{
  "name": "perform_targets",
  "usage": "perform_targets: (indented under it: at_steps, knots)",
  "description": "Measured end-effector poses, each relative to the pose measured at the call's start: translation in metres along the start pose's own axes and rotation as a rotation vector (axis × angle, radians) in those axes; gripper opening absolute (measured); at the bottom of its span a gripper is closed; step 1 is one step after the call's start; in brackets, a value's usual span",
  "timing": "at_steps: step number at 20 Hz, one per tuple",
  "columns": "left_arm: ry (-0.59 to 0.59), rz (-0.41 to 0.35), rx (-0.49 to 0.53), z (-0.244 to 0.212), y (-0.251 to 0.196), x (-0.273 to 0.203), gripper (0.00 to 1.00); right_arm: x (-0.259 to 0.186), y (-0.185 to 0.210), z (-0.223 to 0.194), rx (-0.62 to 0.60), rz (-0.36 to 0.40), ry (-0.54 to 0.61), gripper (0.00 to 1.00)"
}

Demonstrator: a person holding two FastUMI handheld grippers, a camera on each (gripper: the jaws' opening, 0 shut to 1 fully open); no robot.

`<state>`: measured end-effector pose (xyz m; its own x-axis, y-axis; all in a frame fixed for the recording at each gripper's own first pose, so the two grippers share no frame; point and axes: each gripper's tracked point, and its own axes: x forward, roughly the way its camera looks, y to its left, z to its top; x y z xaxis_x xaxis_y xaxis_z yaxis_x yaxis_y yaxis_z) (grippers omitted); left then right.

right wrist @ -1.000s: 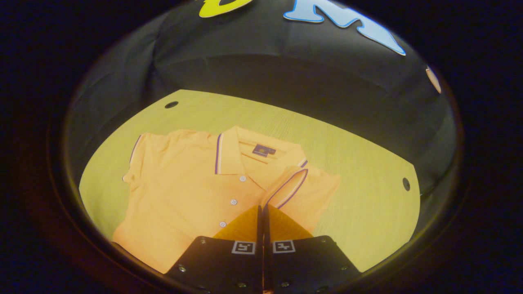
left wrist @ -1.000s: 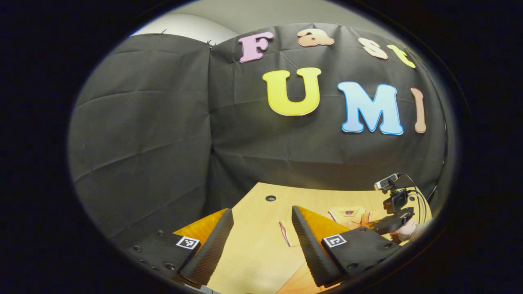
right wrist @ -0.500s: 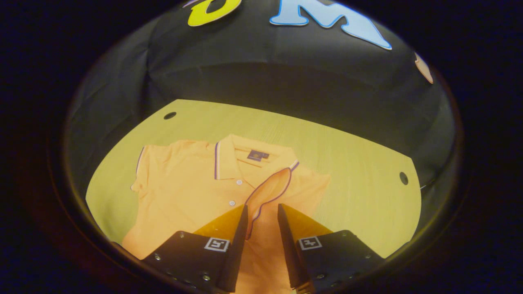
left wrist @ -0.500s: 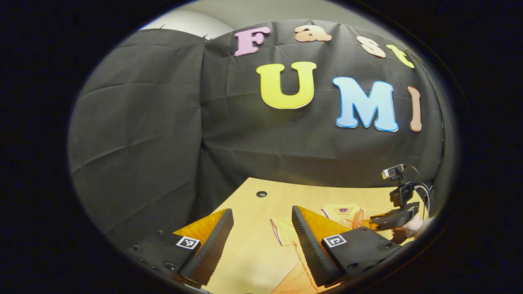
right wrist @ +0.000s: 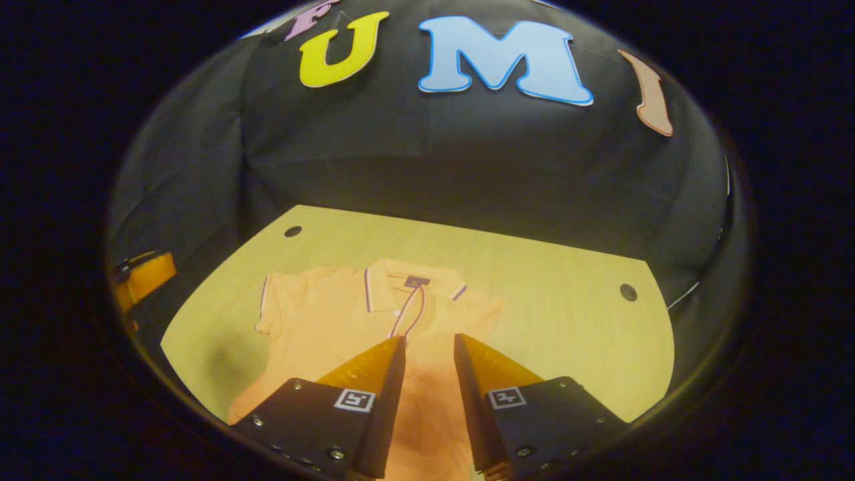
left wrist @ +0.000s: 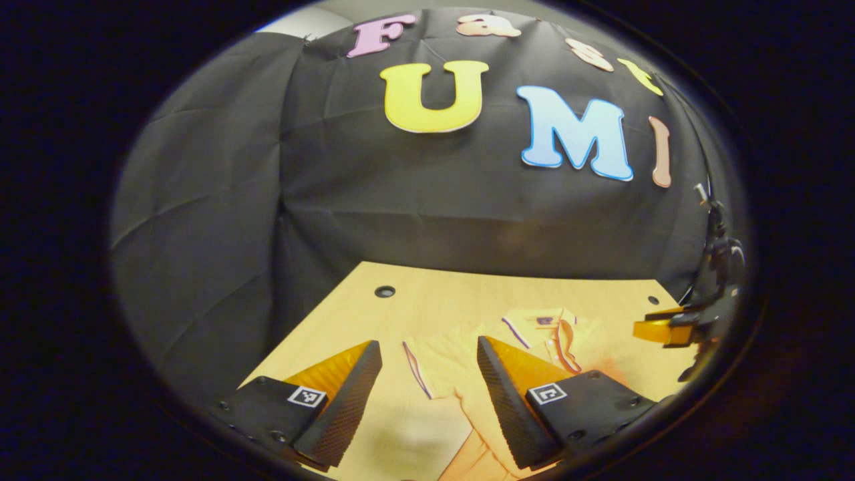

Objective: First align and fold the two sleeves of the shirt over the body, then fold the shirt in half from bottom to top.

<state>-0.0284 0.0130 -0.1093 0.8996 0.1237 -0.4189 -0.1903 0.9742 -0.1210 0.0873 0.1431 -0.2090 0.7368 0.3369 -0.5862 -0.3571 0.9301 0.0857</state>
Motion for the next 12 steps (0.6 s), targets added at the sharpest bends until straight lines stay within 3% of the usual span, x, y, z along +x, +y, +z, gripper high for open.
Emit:
perform_targets:
  at_steps: [6, 12]
  knots:
    - [0.154, -0.043, -0.003, -0.041, -0.005, 0.011, 0.94, -0.061, -0.009, 0.002, 0.083, -0.065, -0.067, 0.47]
    - [0.275, -0.051, 0.047, -0.073, -0.003, 0.021, 0.94, -0.103, -0.029, -0.027, 0.156, -0.151, -0.055, 0.47]
